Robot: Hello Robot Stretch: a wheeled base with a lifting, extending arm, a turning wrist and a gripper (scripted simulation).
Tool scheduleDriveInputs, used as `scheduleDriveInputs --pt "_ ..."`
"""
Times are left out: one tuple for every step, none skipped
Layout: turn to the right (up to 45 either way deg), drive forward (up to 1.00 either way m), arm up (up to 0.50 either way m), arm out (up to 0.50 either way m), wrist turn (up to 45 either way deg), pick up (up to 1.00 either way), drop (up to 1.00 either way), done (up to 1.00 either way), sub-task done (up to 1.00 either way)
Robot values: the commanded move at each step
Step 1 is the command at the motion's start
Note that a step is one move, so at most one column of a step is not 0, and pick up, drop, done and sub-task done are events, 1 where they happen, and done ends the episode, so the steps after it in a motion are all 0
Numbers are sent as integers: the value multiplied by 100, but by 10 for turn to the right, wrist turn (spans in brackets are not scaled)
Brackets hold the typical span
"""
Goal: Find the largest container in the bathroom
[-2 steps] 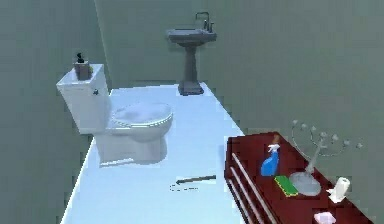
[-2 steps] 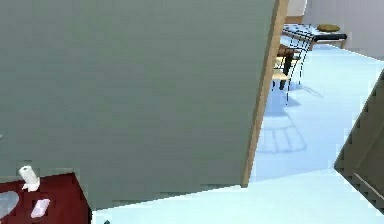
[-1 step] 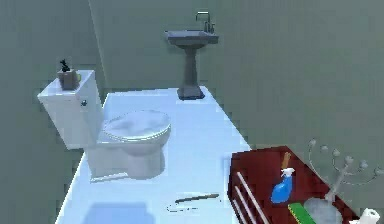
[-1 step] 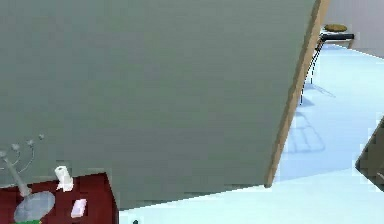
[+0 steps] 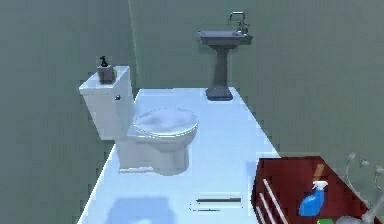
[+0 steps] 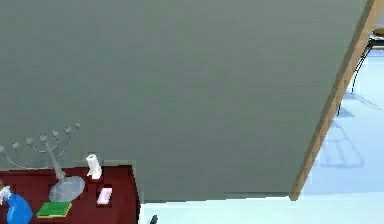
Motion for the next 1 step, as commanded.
scheduleDriveInputs --pt "-30 0 0 0 0 0 0 0 0"
